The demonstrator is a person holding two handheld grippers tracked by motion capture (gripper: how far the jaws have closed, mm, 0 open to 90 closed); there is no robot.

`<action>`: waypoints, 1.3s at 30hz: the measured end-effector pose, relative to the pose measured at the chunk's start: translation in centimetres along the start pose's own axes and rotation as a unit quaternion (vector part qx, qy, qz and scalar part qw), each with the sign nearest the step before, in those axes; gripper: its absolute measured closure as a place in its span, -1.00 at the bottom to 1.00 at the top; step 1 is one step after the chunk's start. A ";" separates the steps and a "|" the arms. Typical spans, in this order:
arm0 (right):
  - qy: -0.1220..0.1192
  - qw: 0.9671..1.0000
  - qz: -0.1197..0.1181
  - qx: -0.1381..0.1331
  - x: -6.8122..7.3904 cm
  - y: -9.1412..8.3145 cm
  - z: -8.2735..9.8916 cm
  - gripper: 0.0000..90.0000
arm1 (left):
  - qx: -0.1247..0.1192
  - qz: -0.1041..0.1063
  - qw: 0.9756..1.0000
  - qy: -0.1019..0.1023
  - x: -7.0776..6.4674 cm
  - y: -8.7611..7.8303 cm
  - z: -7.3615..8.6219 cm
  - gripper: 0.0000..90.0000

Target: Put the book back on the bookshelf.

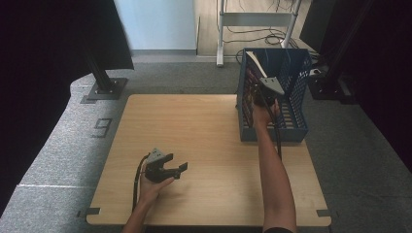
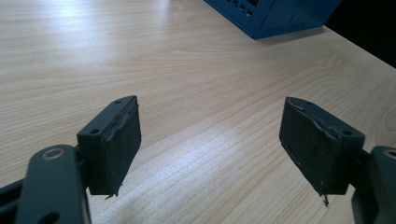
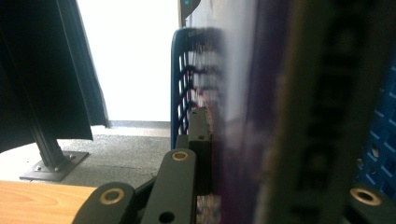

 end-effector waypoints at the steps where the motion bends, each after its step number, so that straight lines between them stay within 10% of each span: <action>1: -0.001 1.000 -0.001 0.002 0.0 0.0 0.2 0.81 | 0.001 0.000 1.000 0.000 0.0 0.0 0.0 -0.54; 27: -0.027 0.997 -0.065 0.028 0.9 -1.9 1.9 0.63 | 0.002 -0.001 1.000 0.001 -0.3 0.1 0.0 -0.54; 39: -0.049 0.997 -0.046 0.050 0.8 -1.7 2.1 0.80 | 0.001 -0.001 1.000 0.001 -0.2 0.1 0.0 -0.52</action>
Point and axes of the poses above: each handheld gripper's, and its own axes: y roughly forward along the jaws, z roughly out of its underside, x roughly to its left, the point moved 3 cm from there along y, roughly forward along the jaws, and after that the axes turned 5 degrees about -y, right-handed, at the moved point
